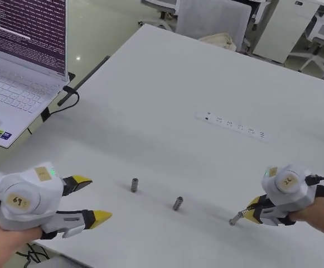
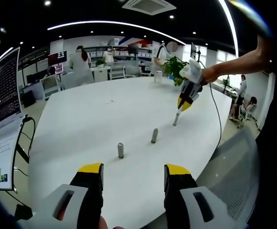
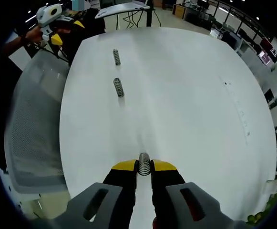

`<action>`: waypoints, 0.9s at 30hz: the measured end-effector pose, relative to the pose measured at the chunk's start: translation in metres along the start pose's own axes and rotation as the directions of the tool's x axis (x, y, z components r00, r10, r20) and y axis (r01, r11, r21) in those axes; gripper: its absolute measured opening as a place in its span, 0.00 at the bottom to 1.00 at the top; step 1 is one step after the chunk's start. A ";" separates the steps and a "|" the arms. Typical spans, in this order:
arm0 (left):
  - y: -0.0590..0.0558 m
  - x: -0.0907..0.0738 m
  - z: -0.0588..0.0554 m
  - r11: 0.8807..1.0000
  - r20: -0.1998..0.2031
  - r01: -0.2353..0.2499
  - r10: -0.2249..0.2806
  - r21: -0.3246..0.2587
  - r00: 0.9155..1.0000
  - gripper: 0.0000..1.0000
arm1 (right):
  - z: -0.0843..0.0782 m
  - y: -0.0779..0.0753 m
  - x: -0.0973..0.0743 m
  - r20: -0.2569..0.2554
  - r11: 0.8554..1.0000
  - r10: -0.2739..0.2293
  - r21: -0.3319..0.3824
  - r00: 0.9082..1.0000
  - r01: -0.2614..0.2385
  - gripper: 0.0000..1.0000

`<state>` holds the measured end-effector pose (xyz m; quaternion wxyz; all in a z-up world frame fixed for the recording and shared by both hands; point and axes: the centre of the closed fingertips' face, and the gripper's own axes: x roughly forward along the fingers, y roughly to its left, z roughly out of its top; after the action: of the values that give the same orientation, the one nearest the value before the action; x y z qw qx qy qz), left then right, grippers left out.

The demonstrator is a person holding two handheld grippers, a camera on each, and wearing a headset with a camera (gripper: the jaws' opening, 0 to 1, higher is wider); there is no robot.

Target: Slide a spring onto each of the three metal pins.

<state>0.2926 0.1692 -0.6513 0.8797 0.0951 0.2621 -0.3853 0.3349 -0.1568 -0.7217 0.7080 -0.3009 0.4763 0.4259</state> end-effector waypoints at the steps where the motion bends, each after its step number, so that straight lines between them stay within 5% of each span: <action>1: 0.000 0.000 0.000 1.000 -0.001 0.000 0.000 -0.001 1.000 0.46 | 0.000 0.000 0.001 -0.004 1.000 0.002 -0.003 1.000 -0.002 0.09; 27: 0.000 0.004 0.008 1.000 -0.009 -0.002 0.002 0.008 1.000 0.46 | -0.006 0.002 0.040 -0.083 0.997 0.038 -0.069 0.996 -0.043 0.09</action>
<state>0.2985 0.1637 -0.6469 0.8784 0.1005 0.2647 -0.3851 0.3375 -0.1483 -0.7607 0.6680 -0.3332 0.4957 0.4440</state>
